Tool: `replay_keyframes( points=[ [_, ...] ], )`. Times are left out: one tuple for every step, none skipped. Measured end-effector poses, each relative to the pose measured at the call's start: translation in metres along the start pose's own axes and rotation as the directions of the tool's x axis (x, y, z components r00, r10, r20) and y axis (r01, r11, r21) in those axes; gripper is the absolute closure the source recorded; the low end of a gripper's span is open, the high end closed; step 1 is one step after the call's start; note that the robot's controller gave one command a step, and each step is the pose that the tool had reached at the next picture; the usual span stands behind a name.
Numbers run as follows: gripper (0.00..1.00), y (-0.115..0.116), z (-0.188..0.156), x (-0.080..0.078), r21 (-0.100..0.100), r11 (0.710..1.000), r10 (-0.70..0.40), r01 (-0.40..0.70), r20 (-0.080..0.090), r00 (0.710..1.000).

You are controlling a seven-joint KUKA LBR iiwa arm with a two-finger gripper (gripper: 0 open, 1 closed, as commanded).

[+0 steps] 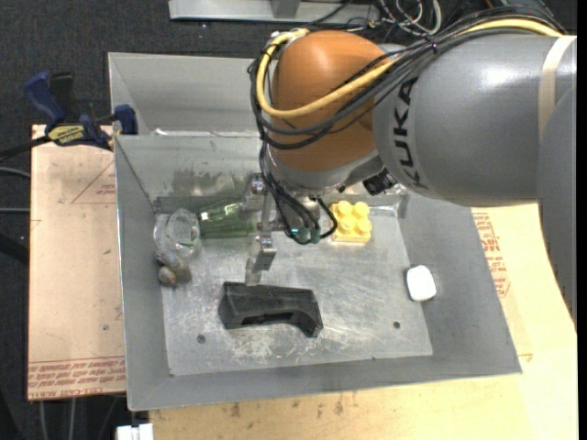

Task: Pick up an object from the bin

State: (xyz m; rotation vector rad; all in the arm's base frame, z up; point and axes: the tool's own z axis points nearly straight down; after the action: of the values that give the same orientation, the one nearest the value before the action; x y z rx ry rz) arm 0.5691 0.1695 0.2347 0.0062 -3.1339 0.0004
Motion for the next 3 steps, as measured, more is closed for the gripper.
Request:
replay_keyframes(
  points=[
    [0.0, -0.001, -0.005, -0.002, -0.002, 1.0, 0.004, -0.004, 0.008, 1.0],
    [0.0, -0.019, 0.036, 0.014, -0.002, 0.998, -0.066, 0.066, 0.013, 0.998],
    [0.0, 0.009, 0.063, 0.024, 0.001, 1.0, -0.004, 0.003, 0.006, 1.0]
  ],
)
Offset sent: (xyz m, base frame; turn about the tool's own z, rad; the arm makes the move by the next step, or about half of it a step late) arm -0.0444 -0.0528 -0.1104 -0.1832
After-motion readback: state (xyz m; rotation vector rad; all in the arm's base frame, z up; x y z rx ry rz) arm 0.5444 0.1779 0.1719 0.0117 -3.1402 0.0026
